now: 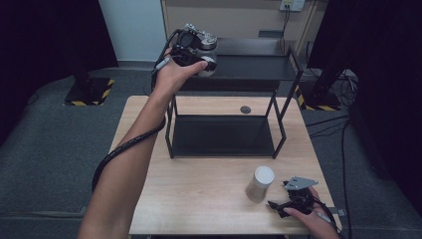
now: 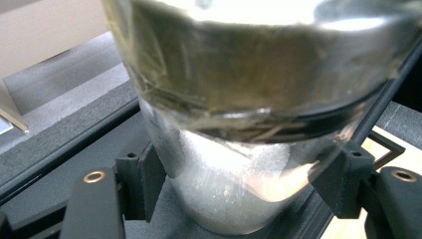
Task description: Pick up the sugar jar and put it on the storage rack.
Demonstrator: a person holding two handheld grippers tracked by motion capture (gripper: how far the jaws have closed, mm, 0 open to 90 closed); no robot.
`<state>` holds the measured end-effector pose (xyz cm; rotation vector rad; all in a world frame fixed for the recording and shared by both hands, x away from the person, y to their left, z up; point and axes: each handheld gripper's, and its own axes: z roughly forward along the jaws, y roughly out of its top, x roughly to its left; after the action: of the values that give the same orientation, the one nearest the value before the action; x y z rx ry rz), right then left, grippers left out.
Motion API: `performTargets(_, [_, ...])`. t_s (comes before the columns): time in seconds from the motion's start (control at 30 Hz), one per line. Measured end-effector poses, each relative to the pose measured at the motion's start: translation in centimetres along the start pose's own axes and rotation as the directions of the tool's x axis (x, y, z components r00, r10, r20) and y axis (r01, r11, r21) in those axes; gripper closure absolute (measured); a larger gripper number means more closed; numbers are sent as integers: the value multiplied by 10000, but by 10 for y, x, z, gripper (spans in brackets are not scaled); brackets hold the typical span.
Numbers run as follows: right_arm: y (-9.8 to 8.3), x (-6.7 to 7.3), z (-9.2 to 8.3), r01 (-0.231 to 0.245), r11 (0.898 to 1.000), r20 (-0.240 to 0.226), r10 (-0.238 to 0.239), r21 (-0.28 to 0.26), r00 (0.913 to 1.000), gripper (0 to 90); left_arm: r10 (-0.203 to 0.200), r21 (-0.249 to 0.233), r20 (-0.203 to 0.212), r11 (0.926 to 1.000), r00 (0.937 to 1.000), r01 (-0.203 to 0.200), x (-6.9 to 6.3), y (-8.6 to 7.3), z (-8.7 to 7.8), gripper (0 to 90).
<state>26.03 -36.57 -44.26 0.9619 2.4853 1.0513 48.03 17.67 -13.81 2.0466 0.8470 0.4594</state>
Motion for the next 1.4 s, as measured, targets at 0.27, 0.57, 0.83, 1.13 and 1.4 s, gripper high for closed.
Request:
performTargets(0.27, [0, 0, 0, 1, 10000, 0, -1, -1, 10000, 11, -22, -85, -40, 10000, 10000, 21, -1, -3, 0, 301])
performTargets(0.57, [0, 0, 0, -15, 10000, -5, 15, -2, 10000, 11, -6, -367, -505, 9993, 9987, -12, -12, -9, -10, 121])
performTargets(0.83, [0, 0, 0, -13, 10000, 2, 13, -1, 10000, 11, 12, -559, -710, 9984, 9975, -52, -22, -17, -27, 83])
performTargets(1.13, [0, 0, 0, -18, 10000, 1, 18, 0, 10000, 11, 208, -772, -857, 9966, 9961, -275, -34, -27, -43, 78])
performTargets(1.4, [0, 0, 0, -17, 10000, 2, 17, 1, 10000, 11, 281, -946, -897, 9948, 9956, -366, -49, -34, -50, 75])
